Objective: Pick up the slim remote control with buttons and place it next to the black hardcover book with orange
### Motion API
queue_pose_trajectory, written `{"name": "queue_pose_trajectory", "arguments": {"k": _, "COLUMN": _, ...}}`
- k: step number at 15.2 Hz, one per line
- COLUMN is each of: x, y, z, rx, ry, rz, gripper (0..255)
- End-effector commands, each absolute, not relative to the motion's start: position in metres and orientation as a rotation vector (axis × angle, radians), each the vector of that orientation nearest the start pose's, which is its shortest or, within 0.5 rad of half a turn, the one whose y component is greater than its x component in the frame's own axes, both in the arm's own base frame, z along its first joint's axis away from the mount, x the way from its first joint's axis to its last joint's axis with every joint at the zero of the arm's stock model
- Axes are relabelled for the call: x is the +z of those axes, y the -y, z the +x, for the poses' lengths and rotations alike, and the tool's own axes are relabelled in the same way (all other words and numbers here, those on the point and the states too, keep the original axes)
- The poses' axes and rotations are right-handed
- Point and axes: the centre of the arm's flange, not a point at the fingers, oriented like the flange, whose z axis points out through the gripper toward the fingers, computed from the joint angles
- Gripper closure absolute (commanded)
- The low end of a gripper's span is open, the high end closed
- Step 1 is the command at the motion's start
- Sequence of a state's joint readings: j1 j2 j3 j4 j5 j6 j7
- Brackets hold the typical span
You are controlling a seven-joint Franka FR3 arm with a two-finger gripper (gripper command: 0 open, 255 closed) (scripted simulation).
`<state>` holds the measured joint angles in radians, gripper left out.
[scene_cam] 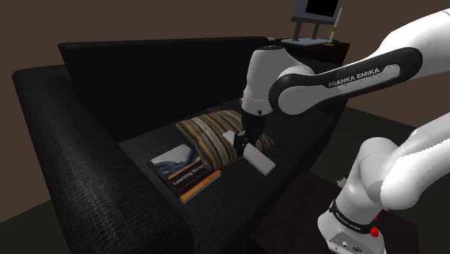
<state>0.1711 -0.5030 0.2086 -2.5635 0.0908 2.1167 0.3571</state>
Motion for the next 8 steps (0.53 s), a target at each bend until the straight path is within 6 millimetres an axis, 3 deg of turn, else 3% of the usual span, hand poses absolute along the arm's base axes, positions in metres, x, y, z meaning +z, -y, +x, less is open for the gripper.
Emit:
{"name": "queue_pose_trajectory", "arguments": {"k": 1, "x": 0.438, "y": -0.177, "z": 0.364, "rx": -0.084, "ry": -0.073, "rz": -3.142, "gripper": 255}}
{"name": "queue_pose_trajectory", "arguments": {"k": 8, "x": 0.44, "y": -0.27, "z": 0.362, "rx": -0.084, "ry": -0.073, "rz": -3.142, "gripper": 255}}
